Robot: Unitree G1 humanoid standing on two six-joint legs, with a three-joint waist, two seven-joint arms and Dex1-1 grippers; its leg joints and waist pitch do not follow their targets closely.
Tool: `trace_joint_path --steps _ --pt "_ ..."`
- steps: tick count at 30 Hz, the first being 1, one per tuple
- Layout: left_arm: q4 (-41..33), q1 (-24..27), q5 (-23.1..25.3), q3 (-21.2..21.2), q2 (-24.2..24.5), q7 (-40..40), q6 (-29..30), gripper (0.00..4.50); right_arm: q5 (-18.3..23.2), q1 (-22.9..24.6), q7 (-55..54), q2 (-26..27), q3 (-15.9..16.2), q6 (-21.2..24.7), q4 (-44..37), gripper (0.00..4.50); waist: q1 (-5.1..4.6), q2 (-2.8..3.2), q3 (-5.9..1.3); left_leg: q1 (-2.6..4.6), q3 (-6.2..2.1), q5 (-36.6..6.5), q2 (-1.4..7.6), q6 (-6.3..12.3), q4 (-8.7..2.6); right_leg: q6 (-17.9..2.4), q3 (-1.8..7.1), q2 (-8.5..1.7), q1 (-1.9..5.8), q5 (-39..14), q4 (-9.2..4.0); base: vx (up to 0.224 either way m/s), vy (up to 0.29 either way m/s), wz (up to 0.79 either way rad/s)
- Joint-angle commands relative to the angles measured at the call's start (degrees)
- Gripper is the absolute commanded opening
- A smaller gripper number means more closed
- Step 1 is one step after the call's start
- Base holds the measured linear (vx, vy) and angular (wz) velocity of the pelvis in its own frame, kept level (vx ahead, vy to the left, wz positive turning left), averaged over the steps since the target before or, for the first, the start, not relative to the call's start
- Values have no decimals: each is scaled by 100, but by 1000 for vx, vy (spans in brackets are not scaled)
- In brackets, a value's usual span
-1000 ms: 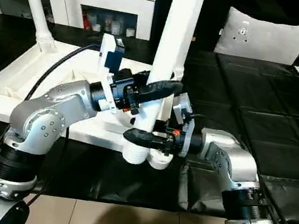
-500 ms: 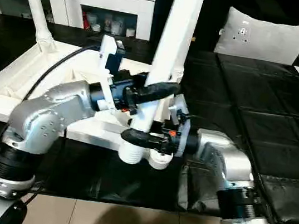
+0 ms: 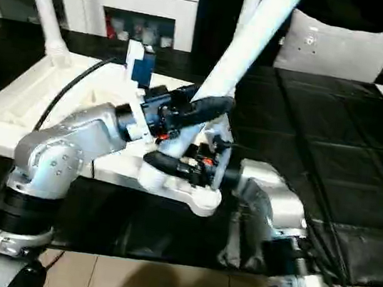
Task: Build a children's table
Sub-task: Pick table leg
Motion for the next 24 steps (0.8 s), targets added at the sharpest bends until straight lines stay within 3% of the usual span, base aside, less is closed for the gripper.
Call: trace_joint_path --steps 1,5,7,9,10,11,14,15,17,20,22,24 --pt "-320 -81 -57 -614 -117 -301 42 335 -211 -150 -438 17 -43 161 227 188 -9 -48 -435 -33 -10 -273 227 291 -395 -762 315 -360 434 -1562 -398 0 0 0" --pt "-263 -88 104 -535 21 -324 -130 359 -231 -142 -409 -9 -70 121 229 188 -18 -80 -437 -27 -10 -232 234 334 -398 -742 323 -359 430 -1493 -386 0 0 0" --pt "-285 -69 -100 -285 -68 -318 -187 388 -183 -138 -396 -18 -144 89 246 188 -11 -76 -441 -33 -6 -202 232 345 -391 -789 328 -369 436 -1422 -371 0 0 0" --pt "-187 -57 -914 444 -424 -212 -121 395 124 -55 -383 -16 -396 191 133 188 -10 -84 -436 -43 12 -203 218 360 -378 -886 330 -379 451 -1359 -369 0 0 0" --pt "-158 -52 -1129 606 -487 -212 -86 395 193 -27 -399 -16 -462 218 93 188 5 -91 -436 -52 21 -212 210 352 -371 -936 331 -393 459 -1372 -376 0 0 0" --pt "-158 -52 -1129 606 -487 -212 -86 394 193 -27 -399 -16 -462 218 93 188 22 -94 -446 -44 13 -209 220 347 -377 -993 326 -389 450 -1378 -371 0 0 0" --pt "-41 4 -1261 760 -430 -246 -11 394 366 80 -439 -56 -648 312 -79 188 3 -85 -430 -36 12 -255 214 444 -385 -867 316 -347 429 -1455 -396 0 0 0" --pt "21 75 -1094 664 -276 -359 -28 394 385 134 -478 -97 -712 335 -153 188 -1 -85 -434 -39 10 -253 212 449 -384 -790 311 -351 438 -1562 -403 0 0 0" --pt "136 196 -668 408 66 -599 -125 394 315 238 -565 -214 -770 321 -249 188 -4 -22 -432 -22 -15 -234 223 425 -398 -680 311 -334 417 -1615 -403 0 0 0" --pt "241 283 -293 197 357 -788 -221 394 220 326 -667 -332 -805 285 -316 188 -18 -35 -435 -12 -11 -231 213 352 -407 -546 314 -329 428 -1661 -415 0 0 0" --pt "516 301 408 -230 867 -942 -624 394 -84 385 -1092 -509 -899 197 -265 188 -28 -28 -435 8 -8 -281 216 284 -414 -510 318 -326 408 -1733 -422 0 0 0" --pt "1028 251 1305 -880 1481 -1156 -1265 394 -406 444 -1564 -682 -1021 110 -180 188 -12 -21 -424 22 -24 -348 188 210 -439 -265 322 -316 392 -1971 -460 0 0 0"
